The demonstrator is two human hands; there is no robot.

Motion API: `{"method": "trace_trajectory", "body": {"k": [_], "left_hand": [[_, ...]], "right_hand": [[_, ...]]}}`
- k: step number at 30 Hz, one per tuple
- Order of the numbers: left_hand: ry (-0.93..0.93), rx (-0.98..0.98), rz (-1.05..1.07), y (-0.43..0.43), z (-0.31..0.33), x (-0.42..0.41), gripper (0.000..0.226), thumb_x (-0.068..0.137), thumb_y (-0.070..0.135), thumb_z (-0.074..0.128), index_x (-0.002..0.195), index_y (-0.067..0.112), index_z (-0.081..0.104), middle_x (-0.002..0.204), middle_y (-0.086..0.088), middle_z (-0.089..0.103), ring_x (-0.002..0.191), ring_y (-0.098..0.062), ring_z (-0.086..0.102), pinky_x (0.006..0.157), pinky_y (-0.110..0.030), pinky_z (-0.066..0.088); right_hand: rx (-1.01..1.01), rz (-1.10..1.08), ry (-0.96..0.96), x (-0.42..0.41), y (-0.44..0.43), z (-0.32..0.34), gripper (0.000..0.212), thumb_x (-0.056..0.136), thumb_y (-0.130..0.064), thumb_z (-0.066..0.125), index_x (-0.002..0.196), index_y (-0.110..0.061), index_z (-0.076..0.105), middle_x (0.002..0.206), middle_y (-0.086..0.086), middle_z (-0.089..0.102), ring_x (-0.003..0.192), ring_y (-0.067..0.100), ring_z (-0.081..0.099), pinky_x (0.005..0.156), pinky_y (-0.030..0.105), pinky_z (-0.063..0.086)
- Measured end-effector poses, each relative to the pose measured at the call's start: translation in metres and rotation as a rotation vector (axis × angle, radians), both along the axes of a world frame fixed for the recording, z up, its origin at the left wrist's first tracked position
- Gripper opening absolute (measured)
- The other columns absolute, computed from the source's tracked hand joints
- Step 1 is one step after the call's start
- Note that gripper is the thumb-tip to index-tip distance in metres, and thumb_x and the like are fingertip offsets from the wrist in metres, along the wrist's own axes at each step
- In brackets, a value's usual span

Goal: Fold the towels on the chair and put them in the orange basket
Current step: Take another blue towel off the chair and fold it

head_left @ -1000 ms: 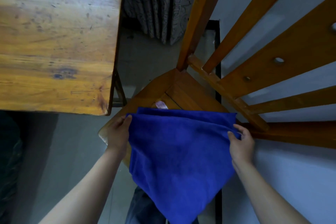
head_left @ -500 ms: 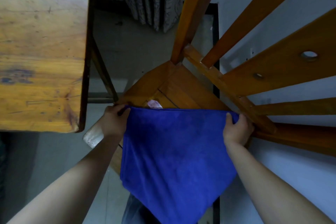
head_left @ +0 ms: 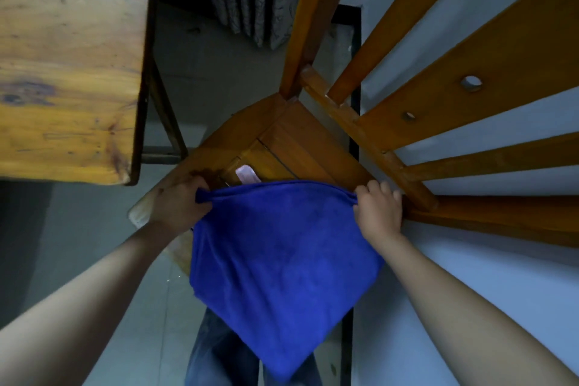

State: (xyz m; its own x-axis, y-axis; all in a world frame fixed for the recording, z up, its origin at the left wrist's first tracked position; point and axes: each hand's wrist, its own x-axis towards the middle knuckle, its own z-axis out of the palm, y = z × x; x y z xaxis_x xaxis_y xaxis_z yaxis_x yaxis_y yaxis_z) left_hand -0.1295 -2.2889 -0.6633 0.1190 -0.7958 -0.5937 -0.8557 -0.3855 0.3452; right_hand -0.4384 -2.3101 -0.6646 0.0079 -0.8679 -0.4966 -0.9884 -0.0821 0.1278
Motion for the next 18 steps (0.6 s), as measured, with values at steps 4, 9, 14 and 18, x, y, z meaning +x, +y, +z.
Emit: {"method": "trace_trajectory", "body": {"k": [4, 9, 14, 18], "left_hand": [[0.354, -0.041, 0.330, 0.030, 0.039, 0.015, 0.013, 0.078, -0.003, 0.066, 0.077, 0.009, 0.059, 0.084, -0.003, 0.058, 0.075, -0.016, 0.051, 0.057, -0.006, 0.037], [0.746, -0.206, 0.930, 0.047, 0.063, 0.032, 0.020, 0.082, -0.007, 0.059, 0.075, 0.011, 0.059, 0.061, 0.007, 0.067, 0.058, -0.005, 0.061, 0.056, -0.014, 0.051], [0.471, -0.278, 1.042, 0.026, 0.033, 0.022, 0.018, 0.090, 0.016, 0.055, 0.106, 0.010, 0.060, 0.095, -0.005, 0.061, 0.088, -0.021, 0.055, 0.063, -0.016, 0.046], [0.272, -0.035, 0.986, 0.070, 0.004, 0.027, 0.068, 0.085, 0.043, 0.054, 0.144, 0.023, 0.025, 0.141, -0.016, 0.042, 0.123, -0.036, 0.045, 0.102, -0.048, 0.040]], "right_hand": [[-0.076, -0.070, -0.212, -0.007, 0.019, 0.029, 0.023, 0.087, -0.017, 0.058, 0.109, -0.012, 0.063, 0.115, 0.007, 0.056, 0.114, 0.026, 0.044, 0.090, 0.035, 0.032], [-0.305, -0.259, -0.429, 0.007, 0.006, 0.075, 0.020, 0.083, -0.005, 0.059, 0.101, -0.007, 0.066, 0.105, 0.011, 0.064, 0.106, 0.030, 0.050, 0.088, 0.038, 0.037], [-0.255, -0.249, -0.299, 0.045, -0.033, 0.069, 0.032, 0.092, -0.026, 0.052, 0.121, -0.013, 0.054, 0.127, 0.011, 0.051, 0.122, 0.030, 0.038, 0.096, 0.041, 0.035], [-0.228, -0.122, -0.241, 0.051, 0.009, 0.051, 0.063, 0.091, -0.035, 0.054, 0.144, -0.013, 0.030, 0.149, 0.017, 0.027, 0.139, 0.034, 0.020, 0.103, 0.048, 0.031]]}}
